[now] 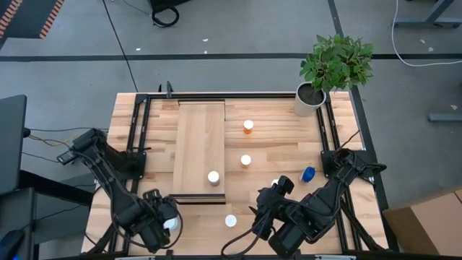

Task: Pick and place medicine bottles onto shelf by color
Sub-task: Put the bottom white pill bottle on the shelf

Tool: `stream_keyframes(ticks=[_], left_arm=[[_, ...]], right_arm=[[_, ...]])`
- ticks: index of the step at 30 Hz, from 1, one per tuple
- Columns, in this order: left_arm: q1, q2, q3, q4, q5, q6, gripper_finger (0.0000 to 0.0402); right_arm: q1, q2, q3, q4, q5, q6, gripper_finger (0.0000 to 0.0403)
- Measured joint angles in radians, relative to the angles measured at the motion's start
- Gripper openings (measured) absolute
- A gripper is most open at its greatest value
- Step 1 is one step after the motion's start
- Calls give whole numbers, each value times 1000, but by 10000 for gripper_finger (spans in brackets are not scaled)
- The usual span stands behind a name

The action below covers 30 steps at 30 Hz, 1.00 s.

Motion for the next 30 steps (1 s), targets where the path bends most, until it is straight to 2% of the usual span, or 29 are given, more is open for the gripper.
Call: stream_keyframes(ticks=[9, 15, 19, 26, 30], left_arm=[[12, 5, 0, 9, -1, -22, 349], [8, -16, 1, 123, 7, 8, 328], [-2, -16, -2, 90, 5, 43, 316], [11, -31, -123, 212, 70, 8, 314], [12, -31, -141, 236, 80, 0, 314]], right_arm=[[-1, 0, 0, 0, 14, 11, 277], [-1, 0, 0, 0, 14, -11, 277], [-1, 0, 0, 0, 14, -8, 277], [-1, 0, 0, 0, 14, -7, 277], [1, 0, 0, 0, 14, -7, 277]])
